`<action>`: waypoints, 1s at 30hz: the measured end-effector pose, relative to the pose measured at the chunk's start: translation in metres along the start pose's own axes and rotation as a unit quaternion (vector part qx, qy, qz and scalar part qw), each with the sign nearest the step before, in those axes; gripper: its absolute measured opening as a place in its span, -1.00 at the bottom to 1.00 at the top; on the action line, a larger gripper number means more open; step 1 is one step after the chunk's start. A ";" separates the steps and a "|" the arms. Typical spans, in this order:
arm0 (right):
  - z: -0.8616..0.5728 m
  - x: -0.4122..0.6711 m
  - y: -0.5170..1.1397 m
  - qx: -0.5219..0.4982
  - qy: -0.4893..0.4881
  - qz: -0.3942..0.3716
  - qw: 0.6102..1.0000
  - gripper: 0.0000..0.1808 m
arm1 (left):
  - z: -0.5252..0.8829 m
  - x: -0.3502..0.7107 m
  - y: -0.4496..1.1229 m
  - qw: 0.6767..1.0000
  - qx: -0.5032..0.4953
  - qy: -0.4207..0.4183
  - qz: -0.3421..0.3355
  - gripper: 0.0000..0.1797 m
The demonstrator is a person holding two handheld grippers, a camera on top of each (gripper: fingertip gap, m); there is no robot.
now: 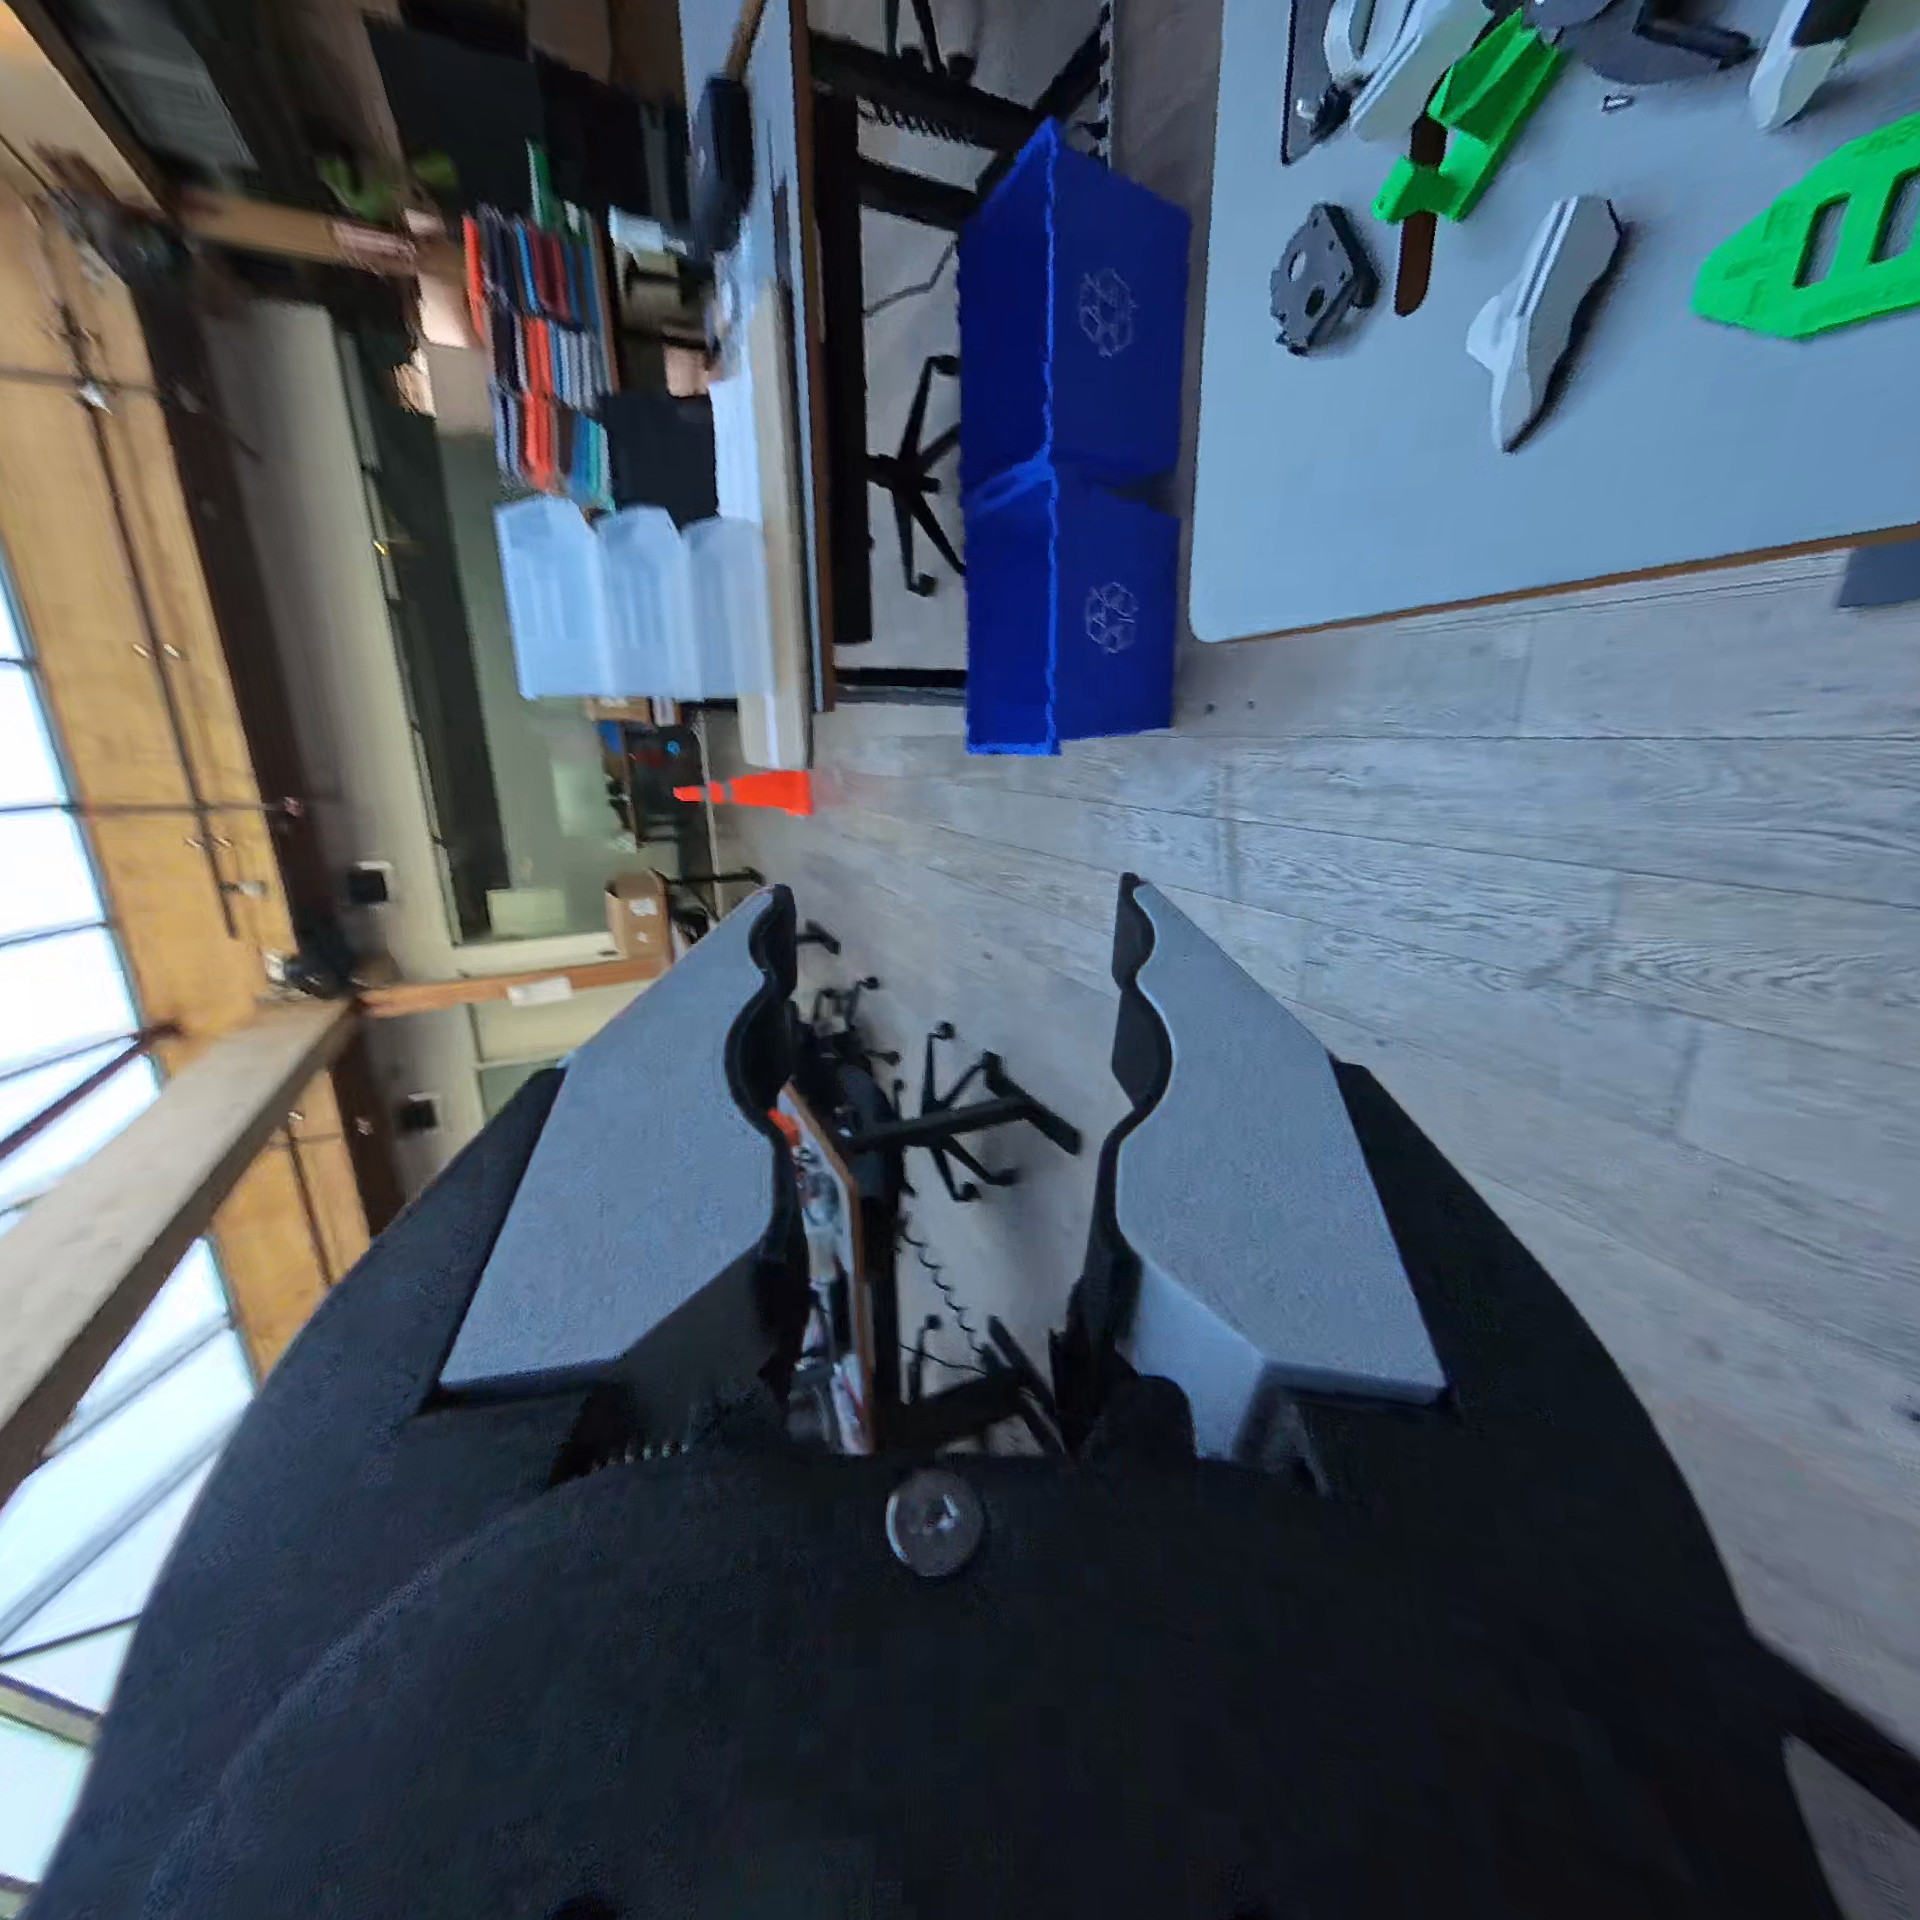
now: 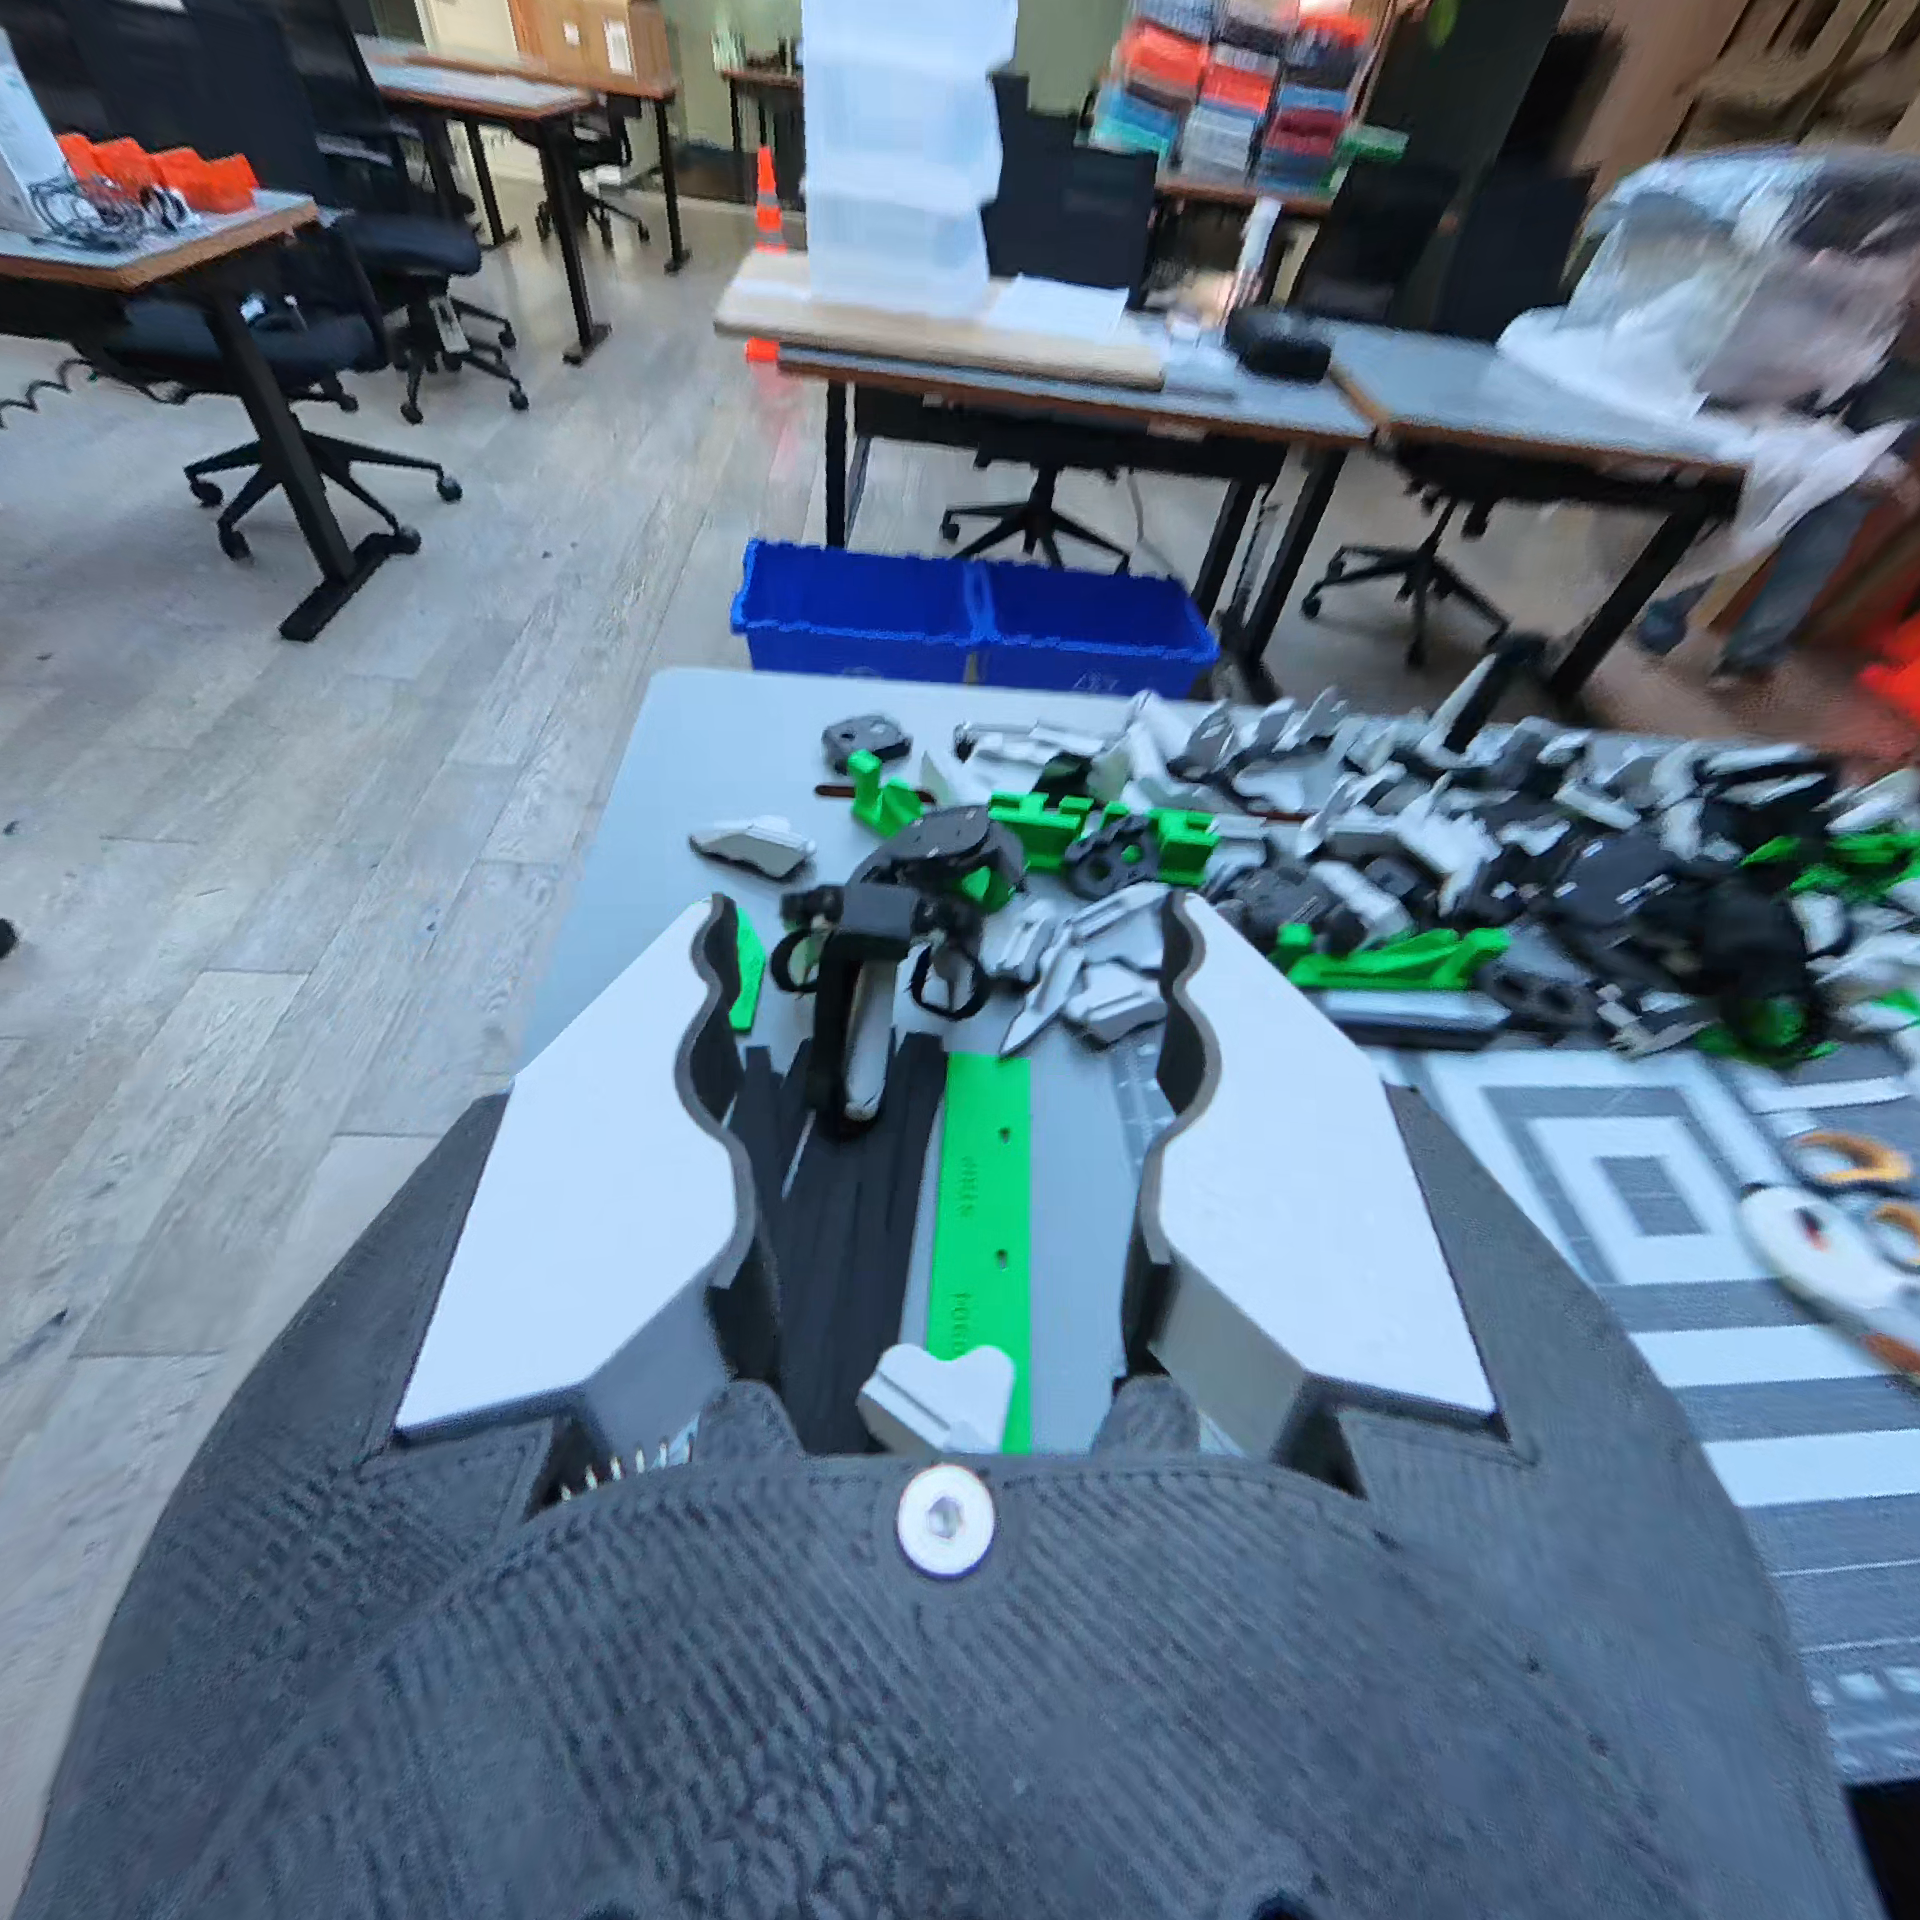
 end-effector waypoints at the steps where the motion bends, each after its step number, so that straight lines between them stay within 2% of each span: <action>1: -0.007 0.016 -0.016 -0.010 -0.016 -0.014 1.000 -0.11 | 0.004 0.015 0.002 1.000 0.011 0.022 -0.013 -0.34; 4: -0.025 0.045 -0.056 -0.031 -0.029 -0.030 0.999 -0.10 | 0.004 0.054 0.003 0.999 -0.005 0.010 -0.050 -0.28; 6: -0.033 0.050 -0.078 -0.032 -0.005 -0.032 0.999 -0.08 | -0.008 0.077 -0.002 0.991 -0.072 -0.077 -0.085 -0.24; 7: -0.037 0.051 -0.089 -0.030 0.011 -0.038 0.999 -0.05 | -0.018 0.091 -0.009 0.974 -0.126 -0.144 -0.117 -0.22; 8: -0.040 0.051 -0.099 -0.029 0.024 -0.045 0.998 -0.02 | -0.028 0.105 -0.019 0.945 -0.186 -0.222 -0.154 -0.21; 9: -0.043 0.048 -0.110 -0.031 0.033 -0.046 0.998 0.03 | -0.037 0.118 -0.031 0.902 -0.245 -0.300 -0.191 -0.19; 11: -0.052 0.041 -0.132 -0.043 0.039 -0.048 0.997 0.12 | -0.047 0.141 -0.058 0.790 -0.338 -0.438 -0.264 -0.16; 13: -0.062 0.034 -0.152 -0.055 0.044 -0.053 0.996 0.15 | -0.052 0.155 -0.090 0.666 -0.389 -0.534 -0.346 -0.09; 14: -0.068 0.031 -0.165 -0.066 0.042 -0.060 0.995 0.16 | -0.056 0.158 -0.104 0.623 -0.390 -0.563 -0.378 -0.07; 15: -0.075 0.030 -0.176 -0.075 0.039 -0.068 0.994 0.18 | -0.062 0.159 -0.116 0.603 -0.381 -0.577 -0.398 -0.08; 17: -0.088 0.029 -0.205 -0.093 0.026 -0.083 0.992 0.26 | -0.080 0.163 -0.139 0.608 -0.360 -0.569 -0.421 -0.05; 22: -0.099 0.007 -0.256 -0.068 -0.004 -0.079 0.995 0.24 | -0.109 0.175 -0.193 0.638 -0.355 -0.535 -0.425 0.02; 24: -0.099 -0.013 -0.267 -0.053 -0.003 -0.076 0.996 0.14 | -0.113 0.175 -0.210 0.650 -0.328 -0.535 -0.429 0.02; 26: -0.093 -0.035 -0.274 -0.018 0.027 -0.078 0.996 0.00 | -0.116 0.176 -0.222 0.647 -0.310 -0.548 -0.431 0.03; 28: -0.084 -0.047 -0.268 0.012 0.071 -0.088 0.994 -0.02 | -0.120 0.176 -0.230 0.642 -0.306 -0.564 -0.419 0.09; 30: -0.074 -0.053 -0.254 0.028 0.090 -0.087 0.992 -0.04 | -0.123 0.170 -0.236 0.661 -0.297 -0.560 -0.401 0.11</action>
Point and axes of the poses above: each gripper's, where its closed fingertips meet, y out along the fingers, x out of its top, z = x × y across the jaws, the point moved 3 cm from there along -y, back along the fingers, and after that the axes turned 1 degree about -x, right-handed, at the moved point
